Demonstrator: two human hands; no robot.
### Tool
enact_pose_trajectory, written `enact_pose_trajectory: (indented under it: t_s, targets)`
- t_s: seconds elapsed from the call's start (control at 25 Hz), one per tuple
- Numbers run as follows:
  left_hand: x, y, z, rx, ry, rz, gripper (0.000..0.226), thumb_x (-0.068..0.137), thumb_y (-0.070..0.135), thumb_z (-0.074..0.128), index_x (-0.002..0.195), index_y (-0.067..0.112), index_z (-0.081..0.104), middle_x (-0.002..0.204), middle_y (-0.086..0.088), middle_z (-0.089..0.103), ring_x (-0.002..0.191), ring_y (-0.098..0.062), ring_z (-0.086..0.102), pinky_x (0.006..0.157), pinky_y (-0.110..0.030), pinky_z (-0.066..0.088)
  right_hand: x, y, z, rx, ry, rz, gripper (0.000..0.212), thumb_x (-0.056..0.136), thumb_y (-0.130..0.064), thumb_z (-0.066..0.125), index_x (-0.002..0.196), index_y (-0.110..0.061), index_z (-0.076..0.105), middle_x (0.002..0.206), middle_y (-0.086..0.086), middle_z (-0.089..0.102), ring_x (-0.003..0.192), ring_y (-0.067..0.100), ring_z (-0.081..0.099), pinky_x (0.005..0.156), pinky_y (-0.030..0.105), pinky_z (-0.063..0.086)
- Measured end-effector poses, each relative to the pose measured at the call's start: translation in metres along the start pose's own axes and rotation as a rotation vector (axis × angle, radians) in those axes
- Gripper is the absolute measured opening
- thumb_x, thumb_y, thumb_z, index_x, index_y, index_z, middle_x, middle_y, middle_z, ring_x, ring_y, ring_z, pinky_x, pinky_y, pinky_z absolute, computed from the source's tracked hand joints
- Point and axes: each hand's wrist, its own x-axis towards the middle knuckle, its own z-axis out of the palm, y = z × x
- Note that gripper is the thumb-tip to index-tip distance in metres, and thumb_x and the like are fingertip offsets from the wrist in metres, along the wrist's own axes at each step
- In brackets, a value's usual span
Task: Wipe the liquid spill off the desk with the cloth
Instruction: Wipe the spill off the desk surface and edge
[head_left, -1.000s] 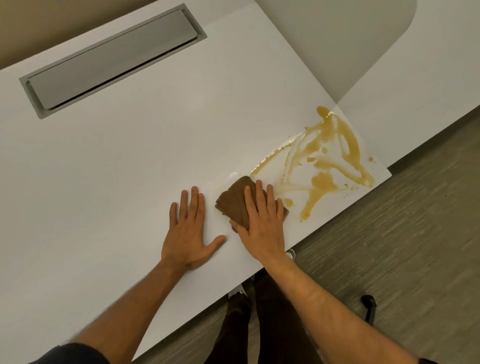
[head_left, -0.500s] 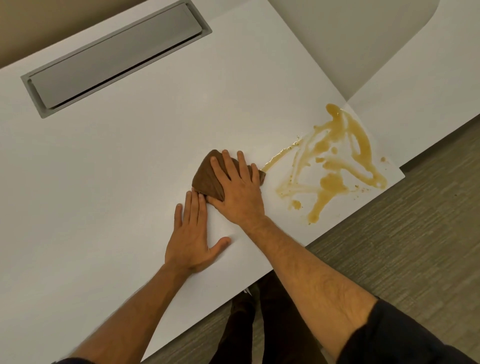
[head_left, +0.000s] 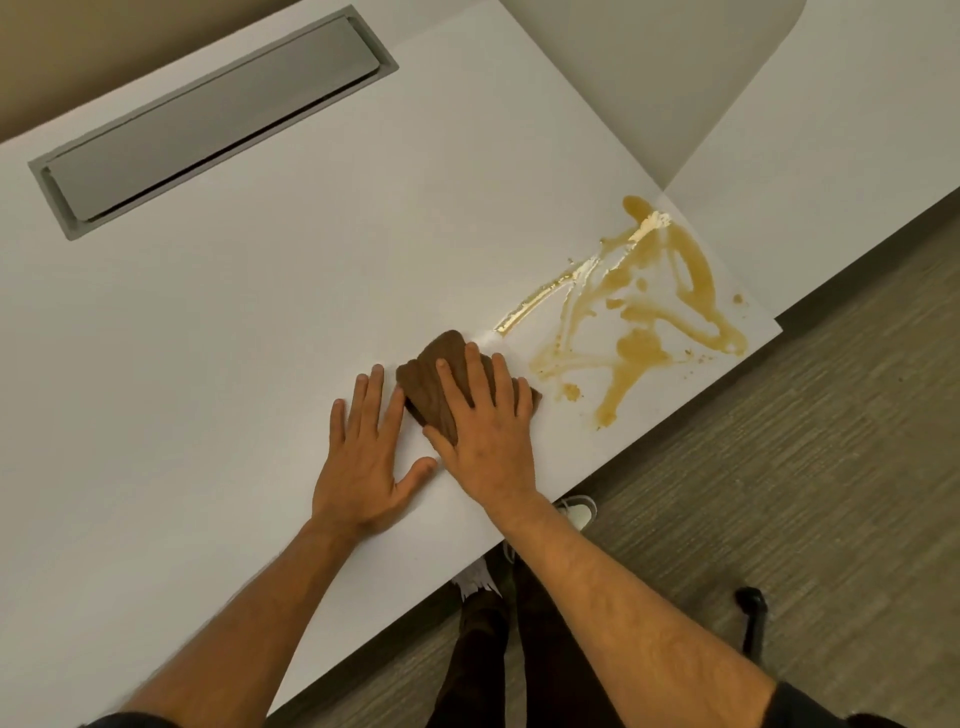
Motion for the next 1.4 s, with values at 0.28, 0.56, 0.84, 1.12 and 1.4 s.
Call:
enact_pose_trajectory:
  t_s: [0.28, 0.56, 0.84, 1.12, 1.4]
  targets:
    - [-0.002, -0.002, 0.002, 0.109, -0.059, -0.005, 0.103, 0.093, 0.084, 0.023, 0.169, 0.018, -0.002, 0.178, -0.003, -0.009, 0.164, -0.022, -0.011, 0.131, -0.054, -0.004, -0.084, 0.030, -0.010, 0.029, -0.032, 0.006, 0.075, 0.091, -0.060, 0.053, 0.156, -0.028, 0.033, 0.164, 0.010, 0.030, 0.143, 0.037, 0.035, 0.111, 0.059, 0.030]
    - [0.014, 0.008, -0.009, 0.096, -0.070, 0.035, 0.102, 0.091, 0.086, 0.015, 0.161, 0.014, 0.029, 0.172, -0.016, 0.023, 0.160, -0.038, 0.017, 0.126, -0.066, 0.003, -0.099, 0.052, -0.050, 0.421, 0.113, 0.226, 0.061, 0.077, -0.024, 0.083, 0.134, -0.013, 0.064, 0.139, 0.012, 0.062, 0.116, 0.031, 0.062, 0.090, 0.053, 0.057]
    - [0.086, 0.020, -0.011, 0.293, -0.169, 0.151, 0.104, 0.089, 0.087, 0.003, 0.166, 0.020, -0.015, 0.175, -0.003, -0.022, 0.163, -0.025, -0.016, 0.128, -0.057, -0.011, -0.057, 0.045, -0.051, 0.283, 0.089, 0.305, 0.070, 0.092, -0.045, 0.063, 0.150, -0.016, 0.037, 0.166, 0.015, 0.026, 0.155, 0.037, 0.014, 0.123, 0.057, 0.022]
    - [0.089, 0.011, 0.000, 0.258, -0.128, 0.167, 0.099, 0.096, 0.082, 0.017, 0.169, 0.021, -0.007, 0.177, -0.002, -0.014, 0.164, -0.024, -0.011, 0.129, -0.061, -0.001, -0.035, 0.042, -0.019, 0.004, -0.011, 0.320, 0.105, 0.088, -0.080, 0.040, 0.162, -0.012, 0.010, 0.170, 0.017, 0.010, 0.156, 0.040, 0.007, 0.124, 0.059, 0.013]
    - [0.091, 0.011, 0.003, 0.229, -0.136, 0.167, 0.095, 0.097, 0.079, 0.019, 0.169, 0.021, -0.006, 0.177, -0.002, -0.013, 0.164, -0.023, -0.012, 0.129, -0.059, -0.005, 0.018, 0.031, -0.015, 0.073, 0.032, 0.356, 0.087, 0.091, -0.055, 0.049, 0.161, -0.011, 0.020, 0.168, 0.014, 0.023, 0.156, 0.034, 0.018, 0.123, 0.055, 0.020]
